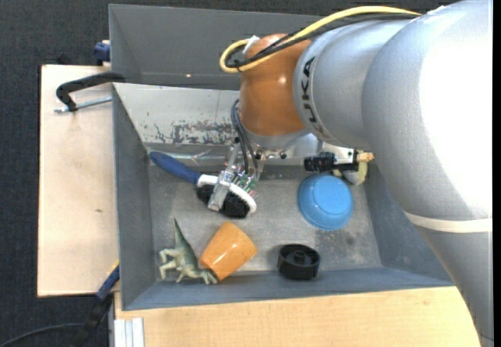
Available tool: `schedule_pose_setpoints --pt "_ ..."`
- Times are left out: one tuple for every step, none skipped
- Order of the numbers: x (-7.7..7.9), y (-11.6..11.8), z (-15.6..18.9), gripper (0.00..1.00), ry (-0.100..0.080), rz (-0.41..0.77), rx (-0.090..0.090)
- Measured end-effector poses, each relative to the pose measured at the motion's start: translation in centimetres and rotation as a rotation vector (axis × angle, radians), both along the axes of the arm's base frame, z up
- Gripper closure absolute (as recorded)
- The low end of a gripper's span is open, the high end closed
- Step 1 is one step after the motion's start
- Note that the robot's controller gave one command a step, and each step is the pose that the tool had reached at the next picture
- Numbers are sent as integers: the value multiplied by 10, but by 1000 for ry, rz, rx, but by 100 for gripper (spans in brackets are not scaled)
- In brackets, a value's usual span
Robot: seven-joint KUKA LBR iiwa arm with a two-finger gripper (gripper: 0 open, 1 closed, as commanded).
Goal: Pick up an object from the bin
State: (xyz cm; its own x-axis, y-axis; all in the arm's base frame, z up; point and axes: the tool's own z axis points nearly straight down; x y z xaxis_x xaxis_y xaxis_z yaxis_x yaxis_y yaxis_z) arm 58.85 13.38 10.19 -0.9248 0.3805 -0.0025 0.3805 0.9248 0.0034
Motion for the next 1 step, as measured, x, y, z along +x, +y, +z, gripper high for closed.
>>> schedule_pose_setpoints --pt "-3 2 -32 0 7 -129 0"
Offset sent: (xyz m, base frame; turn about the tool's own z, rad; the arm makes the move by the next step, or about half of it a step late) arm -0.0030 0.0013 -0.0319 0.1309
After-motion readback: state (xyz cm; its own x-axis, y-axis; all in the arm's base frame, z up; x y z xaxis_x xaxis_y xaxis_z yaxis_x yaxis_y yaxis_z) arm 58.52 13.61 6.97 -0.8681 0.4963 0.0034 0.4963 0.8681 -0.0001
